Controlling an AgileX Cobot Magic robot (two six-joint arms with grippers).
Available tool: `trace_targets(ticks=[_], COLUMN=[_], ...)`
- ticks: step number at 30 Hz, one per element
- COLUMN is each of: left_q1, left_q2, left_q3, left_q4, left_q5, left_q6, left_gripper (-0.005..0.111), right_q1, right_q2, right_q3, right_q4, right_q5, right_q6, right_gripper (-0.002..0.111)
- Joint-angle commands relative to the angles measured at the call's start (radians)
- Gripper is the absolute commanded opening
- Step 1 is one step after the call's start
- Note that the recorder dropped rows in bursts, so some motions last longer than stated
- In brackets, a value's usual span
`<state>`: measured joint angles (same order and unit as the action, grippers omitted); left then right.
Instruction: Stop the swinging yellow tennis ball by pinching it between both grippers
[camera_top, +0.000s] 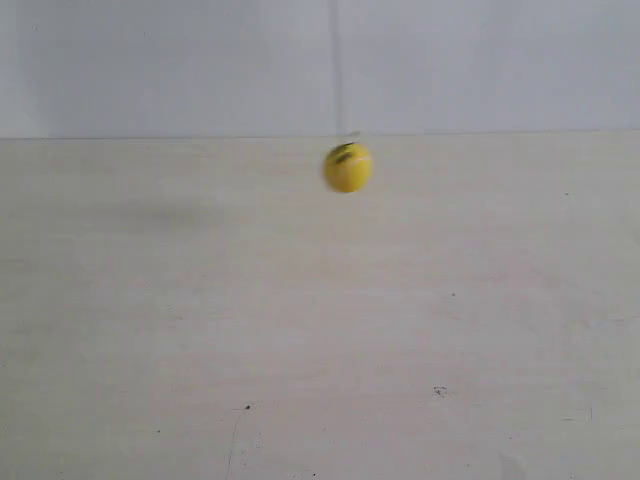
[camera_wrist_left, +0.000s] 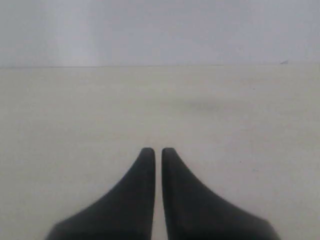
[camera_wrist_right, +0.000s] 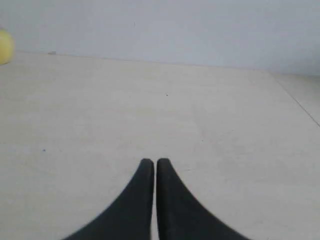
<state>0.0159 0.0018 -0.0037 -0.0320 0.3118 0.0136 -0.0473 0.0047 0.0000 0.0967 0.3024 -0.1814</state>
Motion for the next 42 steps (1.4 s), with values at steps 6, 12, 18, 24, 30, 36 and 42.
trace_targets(ticks=[6, 12, 18, 24, 30, 36, 42], left_q1=[0.003, 0.003, 0.003, -0.011, -0.029, -0.029, -0.029], left_q2=[-0.002, -0.002, -0.002, -0.002, -0.002, -0.002, -0.002], left_q3=[0.004, 0.004, 0.004, 0.004, 0.004, 0.004, 0.004], left_q4=[0.004, 0.004, 0.004, 0.004, 0.004, 0.000, -0.005], left_q5=[-0.086, -0.134, -0.189, -0.200, -0.218, -0.275, -0.421], left_q6=[0.008, 0.008, 0.008, 0.008, 0.008, -0.002, -0.191], left_gripper=[0.005, 0.005, 0.005, 0.005, 0.005, 0.005, 0.005], right_q1=[-0.002, -0.002, -0.002, -0.002, -0.002, -0.002, -0.002], right_q2=[-0.005, -0.005, -0.005, -0.005, -0.005, -0.005, -0.005], right_q3=[0.000, 0.000, 0.000, 0.000, 0.000, 0.000, 0.000], right_q4=[-0.029, -0.029, -0.029, -0.025, -0.025, -0.025, -0.022], right_q5=[-0.064, -0.156, -0.156, -0.156, -0.156, -0.233, -0.405], right_q6=[-0.011, -0.011, -0.011, -0.011, -0.011, -0.011, 0.000], right_gripper=[0.000, 0.000, 0.000, 0.000, 0.000, 0.000, 0.000])
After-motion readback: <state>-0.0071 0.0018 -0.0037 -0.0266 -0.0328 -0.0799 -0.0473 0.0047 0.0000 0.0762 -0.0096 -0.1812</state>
